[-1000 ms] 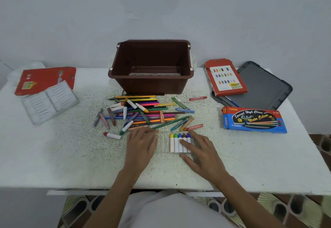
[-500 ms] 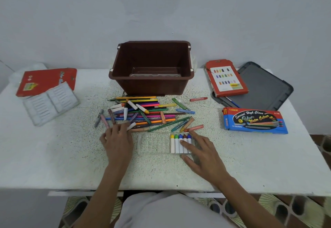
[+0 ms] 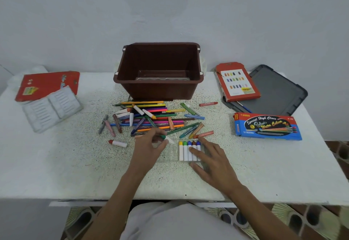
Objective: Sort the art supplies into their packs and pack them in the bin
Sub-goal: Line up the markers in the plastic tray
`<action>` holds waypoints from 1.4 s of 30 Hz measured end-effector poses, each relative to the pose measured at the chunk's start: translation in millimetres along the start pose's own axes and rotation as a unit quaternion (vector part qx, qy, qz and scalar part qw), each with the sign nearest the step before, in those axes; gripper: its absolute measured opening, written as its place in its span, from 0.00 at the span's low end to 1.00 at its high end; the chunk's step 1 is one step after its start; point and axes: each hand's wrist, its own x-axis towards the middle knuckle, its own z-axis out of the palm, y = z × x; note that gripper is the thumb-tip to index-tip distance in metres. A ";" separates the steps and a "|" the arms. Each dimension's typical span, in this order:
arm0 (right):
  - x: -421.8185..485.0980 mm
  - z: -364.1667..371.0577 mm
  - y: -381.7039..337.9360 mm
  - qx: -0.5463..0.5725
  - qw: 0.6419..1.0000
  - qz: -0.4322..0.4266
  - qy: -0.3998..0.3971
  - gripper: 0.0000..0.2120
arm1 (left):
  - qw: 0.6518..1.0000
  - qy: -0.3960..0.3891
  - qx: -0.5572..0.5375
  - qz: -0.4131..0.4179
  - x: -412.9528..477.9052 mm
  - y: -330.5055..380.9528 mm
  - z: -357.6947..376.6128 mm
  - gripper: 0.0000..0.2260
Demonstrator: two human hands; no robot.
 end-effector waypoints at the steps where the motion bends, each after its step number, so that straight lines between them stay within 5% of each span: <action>1: -0.1 0.1 0.2 0.001 1.000 0.001 -0.001 0.22 | 1.000 0.000 -0.006 -0.001 -0.4 0.6 2.7 0.10; 7: -0.2 0.9 0.6 0.002 1.000 0.000 -0.002 0.22 | 0.999 -0.030 -0.014 -0.001 -2.2 3.5 8.9 0.16; 16: -0.2 0.4 0.4 -0.001 1.000 0.000 -0.003 0.22 | 0.998 -0.054 -0.018 -0.035 2.7 3.7 8.1 0.09; 25: 0.6 -1.2 -1.4 -0.001 1.000 -0.001 -0.004 0.22 | 0.984 -0.118 0.126 0.046 -2.4 -8.3 21.7 0.17; 33: 0.6 -1.7 -1.6 -0.001 1.000 -0.004 -0.002 0.21 | 0.962 -0.073 0.215 0.152 -14.3 -32.1 35.4 0.22; 42: 0.6 -0.5 -0.4 -0.008 1.000 -0.003 -0.003 0.22 | 0.958 -0.016 0.228 0.172 -20.5 -32.5 36.8 0.18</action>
